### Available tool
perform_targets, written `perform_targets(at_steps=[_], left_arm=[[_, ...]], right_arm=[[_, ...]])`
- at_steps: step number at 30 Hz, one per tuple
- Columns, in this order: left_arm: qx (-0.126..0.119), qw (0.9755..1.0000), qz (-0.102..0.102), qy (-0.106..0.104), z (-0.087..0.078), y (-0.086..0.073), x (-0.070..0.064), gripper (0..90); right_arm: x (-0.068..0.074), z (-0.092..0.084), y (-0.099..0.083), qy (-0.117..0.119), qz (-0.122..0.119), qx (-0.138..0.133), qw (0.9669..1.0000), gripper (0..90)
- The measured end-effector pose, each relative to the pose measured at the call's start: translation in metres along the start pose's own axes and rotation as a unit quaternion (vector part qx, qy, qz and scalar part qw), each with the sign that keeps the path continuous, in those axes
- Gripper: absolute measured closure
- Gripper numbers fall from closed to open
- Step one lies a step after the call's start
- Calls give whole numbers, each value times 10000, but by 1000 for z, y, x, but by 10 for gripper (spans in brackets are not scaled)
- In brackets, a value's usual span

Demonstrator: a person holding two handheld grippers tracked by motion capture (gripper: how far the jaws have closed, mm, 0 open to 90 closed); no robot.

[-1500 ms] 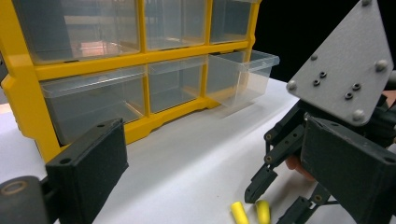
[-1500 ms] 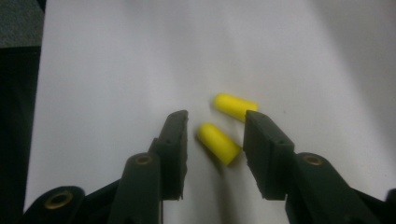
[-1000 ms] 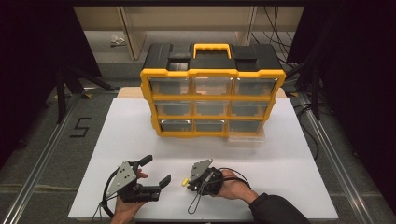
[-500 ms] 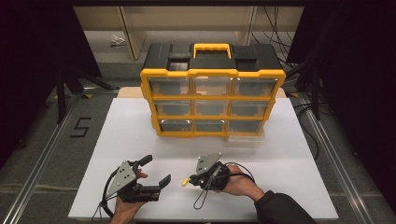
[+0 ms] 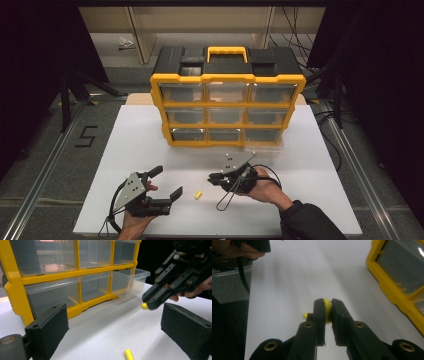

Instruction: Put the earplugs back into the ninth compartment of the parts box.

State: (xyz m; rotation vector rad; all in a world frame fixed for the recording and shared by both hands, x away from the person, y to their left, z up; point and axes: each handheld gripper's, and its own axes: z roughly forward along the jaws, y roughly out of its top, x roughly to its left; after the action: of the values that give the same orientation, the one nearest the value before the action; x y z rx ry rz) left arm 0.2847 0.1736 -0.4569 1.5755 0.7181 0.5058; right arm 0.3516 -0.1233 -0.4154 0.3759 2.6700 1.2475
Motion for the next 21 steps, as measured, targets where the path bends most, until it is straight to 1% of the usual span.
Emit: perform_targets(at_steps=[5, 9, 15, 21], left_arm=[[3, 10000, 0, -2, 0, 0, 0, 73], [-6, 10000, -1, 3, 0, 0, 0, 72], [-23, 10000, -1, 14, 0, 0, 0, 72], [-26, 10000, 0, 16, 0, 0, 0, 72]], right_arm=[[-6, -10, 1, -159, 89, -175, 9997, 826], [-10, -19, 3, -311, 168, -336, 9988, 826], [-16, -33, 5, -512, 319, -586, 9965, 826], [-22, -44, 6, -694, 434, -750, 9938, 826]])
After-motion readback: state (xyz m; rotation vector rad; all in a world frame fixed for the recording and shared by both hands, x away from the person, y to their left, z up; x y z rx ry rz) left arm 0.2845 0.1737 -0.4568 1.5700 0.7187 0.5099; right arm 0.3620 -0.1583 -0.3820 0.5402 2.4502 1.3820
